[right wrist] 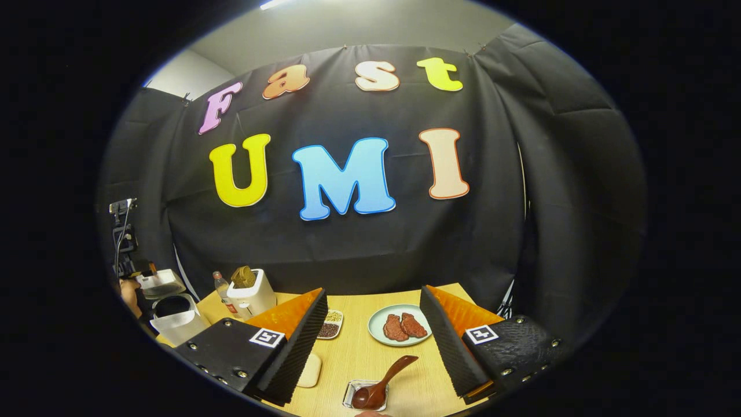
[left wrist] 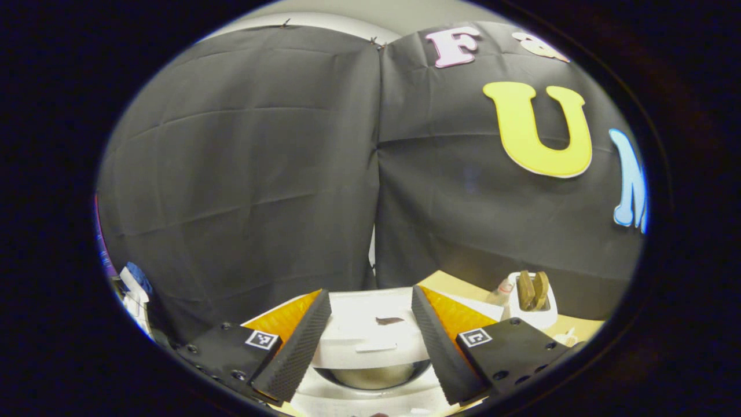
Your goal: Close the left gripper, press the button to open the rice cooker; take a wooden spoon from the chopstick holder with the right hand, scoop a spoonful of rice and pour it into the rice cooker, then put the wooden spoon back into the chopstick holder.
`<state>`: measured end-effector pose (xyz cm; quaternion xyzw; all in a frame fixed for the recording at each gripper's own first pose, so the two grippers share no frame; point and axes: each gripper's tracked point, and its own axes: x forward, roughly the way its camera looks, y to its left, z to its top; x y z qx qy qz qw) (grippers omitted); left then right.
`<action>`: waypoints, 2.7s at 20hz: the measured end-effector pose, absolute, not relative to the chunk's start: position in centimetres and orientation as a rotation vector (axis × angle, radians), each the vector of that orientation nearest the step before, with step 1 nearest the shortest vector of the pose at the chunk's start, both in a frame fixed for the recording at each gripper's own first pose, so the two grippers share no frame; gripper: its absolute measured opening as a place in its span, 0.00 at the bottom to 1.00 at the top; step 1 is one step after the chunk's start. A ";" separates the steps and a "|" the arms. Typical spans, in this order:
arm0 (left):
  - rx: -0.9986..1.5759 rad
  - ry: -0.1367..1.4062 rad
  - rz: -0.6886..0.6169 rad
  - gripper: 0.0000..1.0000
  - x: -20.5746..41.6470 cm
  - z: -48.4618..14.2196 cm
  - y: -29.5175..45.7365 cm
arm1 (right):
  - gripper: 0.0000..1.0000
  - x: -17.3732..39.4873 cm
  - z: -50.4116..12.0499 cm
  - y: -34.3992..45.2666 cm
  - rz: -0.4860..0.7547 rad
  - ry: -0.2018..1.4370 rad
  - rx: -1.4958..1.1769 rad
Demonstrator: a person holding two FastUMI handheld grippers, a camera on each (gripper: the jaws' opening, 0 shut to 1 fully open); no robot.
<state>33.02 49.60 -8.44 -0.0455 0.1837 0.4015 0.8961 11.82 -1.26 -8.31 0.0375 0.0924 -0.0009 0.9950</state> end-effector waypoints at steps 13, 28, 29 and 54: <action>-0.128 0.500 0.782 1.00 33.9 -9.8 49.8 | 0.98 11.5 -8.5 -0.8 0.007 0.208 0.077; -0.102 0.563 0.714 0.98 34.3 -11.9 49.2 | 0.98 10.2 -9.6 0.5 0.008 0.239 0.076; -0.098 0.565 0.709 0.99 34.3 -12.1 49.2 | 0.98 10.1 -9.8 0.5 0.008 0.242 0.080; -0.065 -0.007 0.029 0.95 27.4 18.0 20.2 | 0.98 7.2 -1.0 1.8 0.006 0.024 0.068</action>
